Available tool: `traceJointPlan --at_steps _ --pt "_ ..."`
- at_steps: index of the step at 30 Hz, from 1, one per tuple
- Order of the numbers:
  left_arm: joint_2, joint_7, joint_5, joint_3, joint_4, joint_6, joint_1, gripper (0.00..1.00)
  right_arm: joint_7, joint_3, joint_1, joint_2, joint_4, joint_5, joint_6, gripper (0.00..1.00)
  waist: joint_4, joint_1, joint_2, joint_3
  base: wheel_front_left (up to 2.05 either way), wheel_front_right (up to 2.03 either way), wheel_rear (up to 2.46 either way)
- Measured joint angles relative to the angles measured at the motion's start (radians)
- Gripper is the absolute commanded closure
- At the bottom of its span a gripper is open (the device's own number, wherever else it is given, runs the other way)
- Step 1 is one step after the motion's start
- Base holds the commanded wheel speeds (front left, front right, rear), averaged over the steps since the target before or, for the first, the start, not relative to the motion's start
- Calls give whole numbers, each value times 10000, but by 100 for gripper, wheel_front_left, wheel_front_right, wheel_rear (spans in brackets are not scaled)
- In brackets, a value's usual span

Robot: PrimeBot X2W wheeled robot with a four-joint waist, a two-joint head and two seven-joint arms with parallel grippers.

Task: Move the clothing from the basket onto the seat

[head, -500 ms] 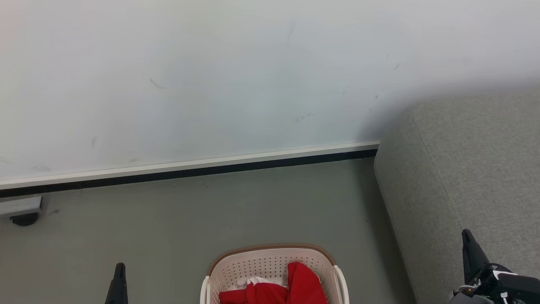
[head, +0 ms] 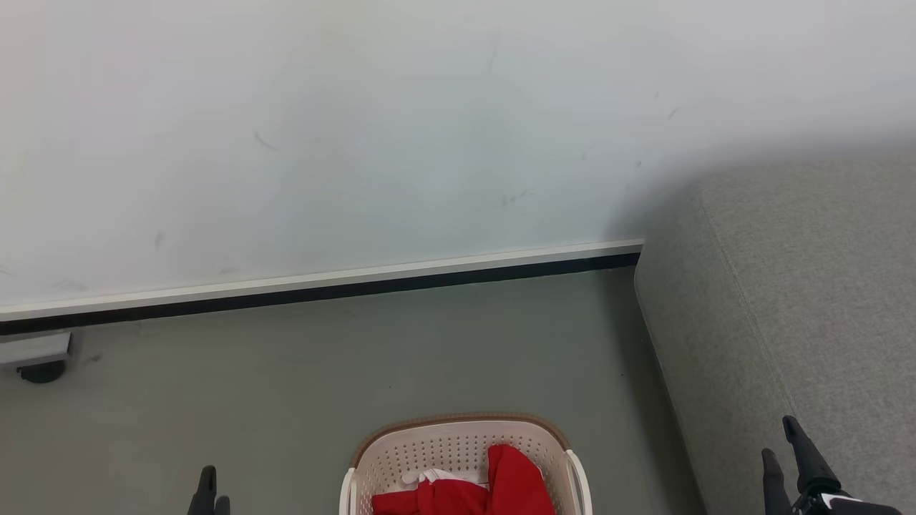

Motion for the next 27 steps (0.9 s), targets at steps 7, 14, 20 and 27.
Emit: traceJointPlan --at_steps 7,14,20,27 --pt "12 -280 245 -209 -349 0 29 0 -476 418 42 -17 -157 -268 0 0 -14 0 -1 -14 0 0 0" --pt "15 -516 1480 -188 -581 0 220 0 -884 629 64 -48 -224 -1770 0 0 -27 0 0 -29 0 0 0" --pt "12 -740 2999 -132 -905 0 234 0 -1241 840 107 -29 -627 -3471 0 0 -31 0 0 -39 0 0 0" --pt "13 -913 4219 -144 -1191 10 383 0 -1557 970 198 -23 -1041 -4846 0 0 -28 0 0 -57 0 0 0"
